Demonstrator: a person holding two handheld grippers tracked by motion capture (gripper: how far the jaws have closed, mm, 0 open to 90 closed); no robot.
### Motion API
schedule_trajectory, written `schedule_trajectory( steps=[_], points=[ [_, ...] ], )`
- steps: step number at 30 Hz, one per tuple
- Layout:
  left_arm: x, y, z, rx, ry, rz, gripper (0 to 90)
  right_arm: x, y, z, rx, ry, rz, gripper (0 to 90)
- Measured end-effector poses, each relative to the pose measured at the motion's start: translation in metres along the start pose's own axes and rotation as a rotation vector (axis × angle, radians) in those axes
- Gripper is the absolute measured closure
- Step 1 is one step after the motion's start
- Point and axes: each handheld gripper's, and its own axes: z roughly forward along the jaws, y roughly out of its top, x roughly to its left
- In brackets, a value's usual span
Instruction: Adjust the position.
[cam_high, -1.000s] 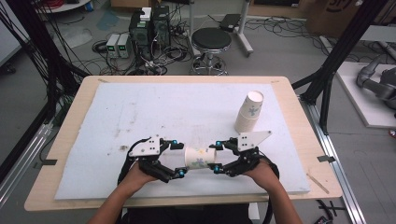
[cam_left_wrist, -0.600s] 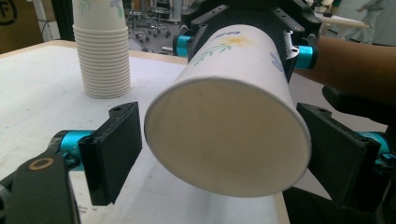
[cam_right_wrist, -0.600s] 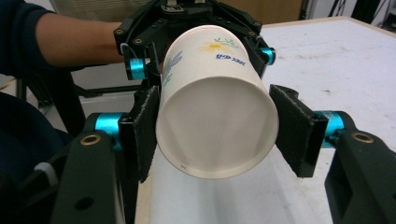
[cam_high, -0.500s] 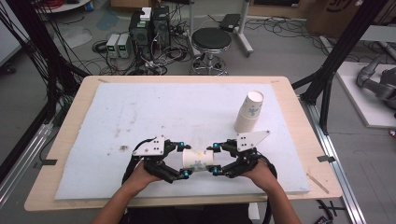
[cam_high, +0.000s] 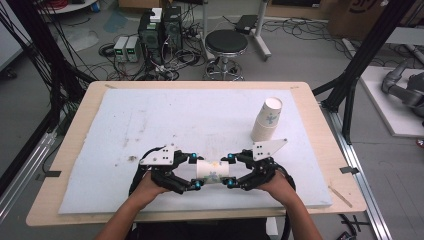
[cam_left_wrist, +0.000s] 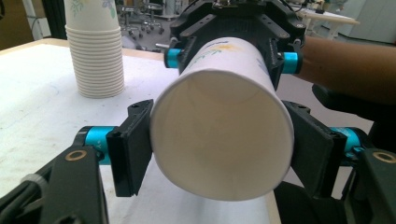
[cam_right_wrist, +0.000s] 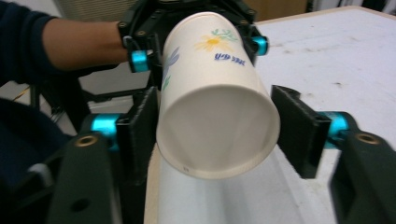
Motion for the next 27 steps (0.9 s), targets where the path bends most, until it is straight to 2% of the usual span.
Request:
schedule_trajectory(
  steps=[1,2,5,9,12,13,14,15,16,17,18,19,21,22,24,27],
  points=[
    [0.0,0.001,0.0,0.005,0.003,0.0,30.2,0.0,0.001,0.001,-0.003,-0.017,0.021,21.1],
    [0.0,0.002,-0.001,0.014,0.011,0.004,30.1,0.0,0.001,0.001,-0.006,-0.025,0.033,20.4],
    [0.001,0.005,-0.003,0.049,0.022,0.005,30.3,0.002,0.004,0.003,0.008,-0.029,0.022,20.4],
    [0.0,0.012,-0.006,0.124,0.041,0.002,30.2,0.006,0.01,0.007,0.045,-0.058,-0.016,20.4],
    [0.001,0.019,-0.008,0.186,0.053,0.006,30.2,0.008,0.015,0.01,0.1,-0.112,-0.062,20.4],
    [0.001,0.019,-0.008,0.186,0.053,0.006,30.2,0.009,0.017,0.012,0.116,-0.125,-0.071,20.4],
    [0.002,0.023,-0.008,0.234,0.063,0.01,30.2,0.01,0.019,0.014,0.145,-0.138,-0.096,20.4],
    [0.002,0.023,-0.008,0.234,0.063,0.01,30.2,0.01,0.019,0.014,0.145,-0.138,-0.096,20.4],
    [0.002,0.027,-0.008,0.282,0.072,0.022,30.2,0.012,0.022,0.018,0.179,-0.145,-0.13,20.4],
    [0.002,0.027,-0.008,0.282,0.072,0.022,30.2,0.012,0.022,0.018,0.179,-0.145,-0.13,20.4],
    [0.003,0.03,-0.007,0.325,0.077,0.033,30.2,0.012,0.025,0.023,0.219,-0.168,-0.159,20.4],
    [0.003,0.031,-0.006,0.346,0.076,0.035,30.2,0.012,0.026,0.025,0.237,-0.176,-0.169,20.4],
    [0.003,0.033,-0.005,0.382,0.082,0.043,30.2,0.012,0.028,0.029,0.26,-0.184,-0.18,20.4],
    [0.003,0.033,-0.005,0.382,0.082,0.043,30.2,0.012,0.028,0.029,0.26,-0.184,-0.18,20.4],
    [0.004,0.036,-0.003,0.426,0.089,0.041,30.1,0.011,0.03,0.033,0.285,-0.189,-0.2,20.4],
    [0.005,0.037,-0.003,0.444,0.097,0.037,30.2,0.012,0.031,0.035,0.296,-0.188,-0.206,20.4]
  ],
)
